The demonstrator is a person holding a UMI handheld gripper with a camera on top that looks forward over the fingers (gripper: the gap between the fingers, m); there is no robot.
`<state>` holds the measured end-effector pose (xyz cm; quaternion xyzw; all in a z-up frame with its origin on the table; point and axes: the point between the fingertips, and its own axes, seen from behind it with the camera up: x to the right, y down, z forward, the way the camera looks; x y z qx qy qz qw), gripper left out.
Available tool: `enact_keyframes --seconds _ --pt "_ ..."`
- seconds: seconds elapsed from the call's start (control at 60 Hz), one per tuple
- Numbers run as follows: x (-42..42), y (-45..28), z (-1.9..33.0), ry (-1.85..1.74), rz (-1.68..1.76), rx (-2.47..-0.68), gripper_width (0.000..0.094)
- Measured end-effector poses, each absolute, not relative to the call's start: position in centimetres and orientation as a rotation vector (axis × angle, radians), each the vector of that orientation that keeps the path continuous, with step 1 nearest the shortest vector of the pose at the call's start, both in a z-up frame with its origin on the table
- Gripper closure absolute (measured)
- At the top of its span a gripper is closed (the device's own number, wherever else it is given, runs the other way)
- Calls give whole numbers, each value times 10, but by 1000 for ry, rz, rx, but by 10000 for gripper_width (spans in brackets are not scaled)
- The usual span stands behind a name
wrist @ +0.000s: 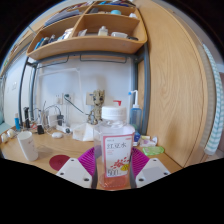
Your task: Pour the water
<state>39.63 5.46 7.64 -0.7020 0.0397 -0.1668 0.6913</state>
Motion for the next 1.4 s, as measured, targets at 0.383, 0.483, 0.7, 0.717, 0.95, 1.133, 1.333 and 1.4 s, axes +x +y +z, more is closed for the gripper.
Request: enact_keyframes --seconds 0.383,0.483,0.7,0.717,0.95,1.133,1.333,1.4 --pt "322 78 107 -412 -895 -1560 489" --pt "290 90 118 -625 -1127 -1462 488" --pt "227 113 129 -1020 -1419 -1250 485" --pt "223 116 129 -1050 -1443 -1230 485" --pt "192 135 121 -1365 -1711 -1000 487" --pt "178 144 122 -1531 -1878 -799 481" --pt "178 144 123 -1572 -1930 -751 481" --pt "179 145 120 -1566 -1927 -762 480"
